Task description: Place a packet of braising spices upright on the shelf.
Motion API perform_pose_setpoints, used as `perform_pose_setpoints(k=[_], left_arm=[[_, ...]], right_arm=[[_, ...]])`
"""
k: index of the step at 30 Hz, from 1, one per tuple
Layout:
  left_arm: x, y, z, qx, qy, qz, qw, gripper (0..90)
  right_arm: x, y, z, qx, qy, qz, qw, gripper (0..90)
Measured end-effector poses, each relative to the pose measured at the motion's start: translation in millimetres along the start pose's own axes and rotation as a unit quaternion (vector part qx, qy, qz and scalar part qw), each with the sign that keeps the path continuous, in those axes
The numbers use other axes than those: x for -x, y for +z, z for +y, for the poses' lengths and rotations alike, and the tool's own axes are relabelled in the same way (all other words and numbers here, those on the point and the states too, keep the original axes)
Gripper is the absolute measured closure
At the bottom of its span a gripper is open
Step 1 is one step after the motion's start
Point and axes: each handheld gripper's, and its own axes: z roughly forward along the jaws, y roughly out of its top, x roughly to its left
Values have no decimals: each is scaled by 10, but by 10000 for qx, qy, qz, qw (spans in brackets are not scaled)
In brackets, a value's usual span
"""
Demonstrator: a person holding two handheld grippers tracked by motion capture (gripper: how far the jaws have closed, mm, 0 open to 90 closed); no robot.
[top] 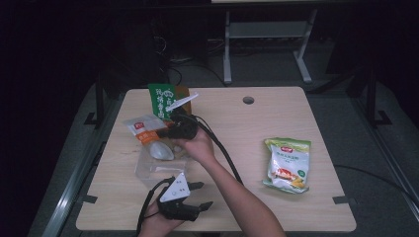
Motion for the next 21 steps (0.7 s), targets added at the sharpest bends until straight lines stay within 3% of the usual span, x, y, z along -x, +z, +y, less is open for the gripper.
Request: perform_pose_setpoints(k=[6,10,14,21], left_arm=[[-5,28,3,-15,-48,-22,10000,353],[13,38,5,-23,-21,-28,10000,350],[15,46,5,-49,-3,-49,10000,351],[29,54,6,-38,-11,-68,10000,351]], right_arm=[[-24,-109,-40,-525,-332,-316,9976,784],[-19,-123,-130,-857,-363,-303,9952,818],[-24,-129,-216,-962,-437,-294,9940,886],[-28,-130,-269,-947,-372,-282,9944,896]])
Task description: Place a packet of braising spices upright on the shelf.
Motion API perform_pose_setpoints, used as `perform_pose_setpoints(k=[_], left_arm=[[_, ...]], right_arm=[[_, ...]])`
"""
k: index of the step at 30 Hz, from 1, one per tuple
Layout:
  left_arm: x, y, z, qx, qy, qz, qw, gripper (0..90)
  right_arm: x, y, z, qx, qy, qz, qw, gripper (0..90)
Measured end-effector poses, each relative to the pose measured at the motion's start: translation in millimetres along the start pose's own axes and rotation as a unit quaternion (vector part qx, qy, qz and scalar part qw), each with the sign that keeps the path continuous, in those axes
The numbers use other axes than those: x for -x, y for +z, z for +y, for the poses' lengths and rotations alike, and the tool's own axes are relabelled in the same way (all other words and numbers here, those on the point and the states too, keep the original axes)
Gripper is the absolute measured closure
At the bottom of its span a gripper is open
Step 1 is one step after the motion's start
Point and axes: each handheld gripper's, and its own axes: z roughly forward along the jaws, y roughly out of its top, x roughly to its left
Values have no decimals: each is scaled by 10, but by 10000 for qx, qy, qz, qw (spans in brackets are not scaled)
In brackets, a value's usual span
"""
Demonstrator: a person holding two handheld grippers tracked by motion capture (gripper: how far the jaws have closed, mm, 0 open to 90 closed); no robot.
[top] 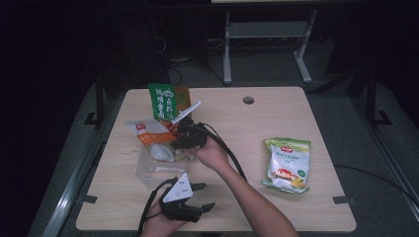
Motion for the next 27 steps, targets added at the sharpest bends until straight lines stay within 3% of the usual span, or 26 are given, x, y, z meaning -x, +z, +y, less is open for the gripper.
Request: perform_pose_setpoints(k=[8,9,11,14,19,25,27], left_arm=[[6,5,1,-32,10,-20,10000,351],[7,7,1,-34,21,-20,10000,351],[11,13,1,-20,26,-19,10000,351],[13,17,3,-33,24,-36,10000,350],[24,23,5,-33,24,-57,10000,350],[40,31,5,-49,35,-64,10000,349],[42,30,4,-41,59,-59,10000,348]], right_arm=[[22,21,-42,-84,147,103,9998,862],[25,32,-42,-164,95,59,9998,823],[17,53,-48,-284,-6,7,9996,835],[4,70,-46,-288,-32,-28,9996,883],[45,124,-78,-261,212,148,9993,894],[62,144,-129,-190,344,169,9991,888],[64,110,-123,-145,273,104,9995,837]])
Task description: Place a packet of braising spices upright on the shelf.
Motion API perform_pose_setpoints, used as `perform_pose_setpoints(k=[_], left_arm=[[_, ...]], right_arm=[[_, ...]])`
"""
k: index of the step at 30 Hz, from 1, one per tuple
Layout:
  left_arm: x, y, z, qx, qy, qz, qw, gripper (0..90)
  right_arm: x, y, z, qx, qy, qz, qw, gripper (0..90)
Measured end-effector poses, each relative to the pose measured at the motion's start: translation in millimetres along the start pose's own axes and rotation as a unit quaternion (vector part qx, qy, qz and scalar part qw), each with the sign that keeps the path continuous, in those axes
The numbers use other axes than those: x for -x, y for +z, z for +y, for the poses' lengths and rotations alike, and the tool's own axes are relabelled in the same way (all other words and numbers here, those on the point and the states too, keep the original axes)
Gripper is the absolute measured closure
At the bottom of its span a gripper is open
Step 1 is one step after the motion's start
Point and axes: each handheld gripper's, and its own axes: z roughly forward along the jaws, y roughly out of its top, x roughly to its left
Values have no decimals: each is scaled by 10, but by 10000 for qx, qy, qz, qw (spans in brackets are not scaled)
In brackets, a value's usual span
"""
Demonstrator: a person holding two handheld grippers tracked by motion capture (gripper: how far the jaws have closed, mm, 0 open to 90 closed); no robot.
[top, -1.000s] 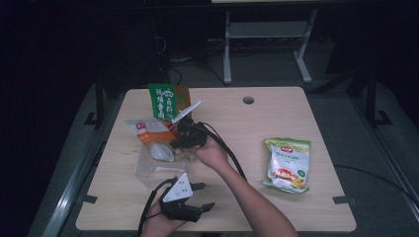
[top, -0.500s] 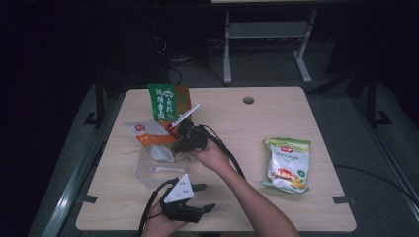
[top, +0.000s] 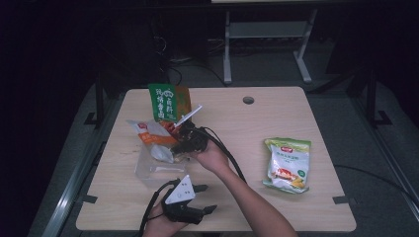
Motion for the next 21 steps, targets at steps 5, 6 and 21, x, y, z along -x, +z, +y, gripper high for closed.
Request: perform_pose_setpoints(k=[5,6,21], left_arm=[[-4,1,1,-5,-26,-9,10000,347],[-4,0,2,-5,-25,-9,10000,347],[22,21,8,-9,27,-34,10000,347]], right_arm=[[-31,-51,22,-172,-183,-88,9996,771],[-35,-53,22,-194,-190,-83,9996,771],[-7,28,-60,-534,-64,26,9985,900]])
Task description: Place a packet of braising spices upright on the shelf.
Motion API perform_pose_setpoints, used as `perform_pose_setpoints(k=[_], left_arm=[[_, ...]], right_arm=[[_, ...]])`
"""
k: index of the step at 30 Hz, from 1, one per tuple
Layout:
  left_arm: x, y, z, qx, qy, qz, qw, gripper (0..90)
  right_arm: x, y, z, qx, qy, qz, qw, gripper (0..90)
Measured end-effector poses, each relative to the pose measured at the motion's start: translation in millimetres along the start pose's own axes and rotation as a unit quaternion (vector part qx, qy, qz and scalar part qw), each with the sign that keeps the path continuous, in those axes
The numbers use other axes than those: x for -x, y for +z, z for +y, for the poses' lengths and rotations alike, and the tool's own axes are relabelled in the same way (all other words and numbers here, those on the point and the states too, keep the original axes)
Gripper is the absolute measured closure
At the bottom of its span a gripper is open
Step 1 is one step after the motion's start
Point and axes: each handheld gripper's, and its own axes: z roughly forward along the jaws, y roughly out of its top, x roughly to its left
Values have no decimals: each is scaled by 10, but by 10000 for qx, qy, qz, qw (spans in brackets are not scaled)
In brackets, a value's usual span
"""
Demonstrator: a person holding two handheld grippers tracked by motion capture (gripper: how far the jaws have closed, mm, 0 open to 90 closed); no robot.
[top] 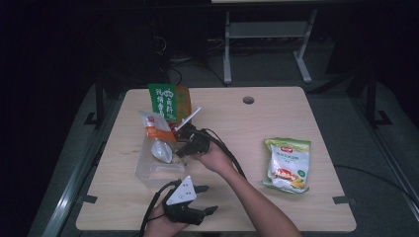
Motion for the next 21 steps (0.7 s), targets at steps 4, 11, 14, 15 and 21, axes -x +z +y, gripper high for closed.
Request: perform_pose_setpoints(k=[4,11,14,15,21], left_arm=[[-2,-12,2,-15,-9,-3,10000,348],[-26,-29,3,30,-34,31,10000,347],[-27,-40,7,34,-24,58,10000,347],[-29,-41,7,36,-10,65,10000,347],[-38,-36,9,35,-44,91,9999,338]], right_arm=[[-49,189,-69,-255,-229,-214,9992,887],[-39,97,-62,129,-305,-81,9994,738],[-33,4,-61,339,-286,-72,9990,707],[-28,-26,-67,386,-267,-61,9989,688],[-10,-239,-160,665,-208,-71,9975,631]])
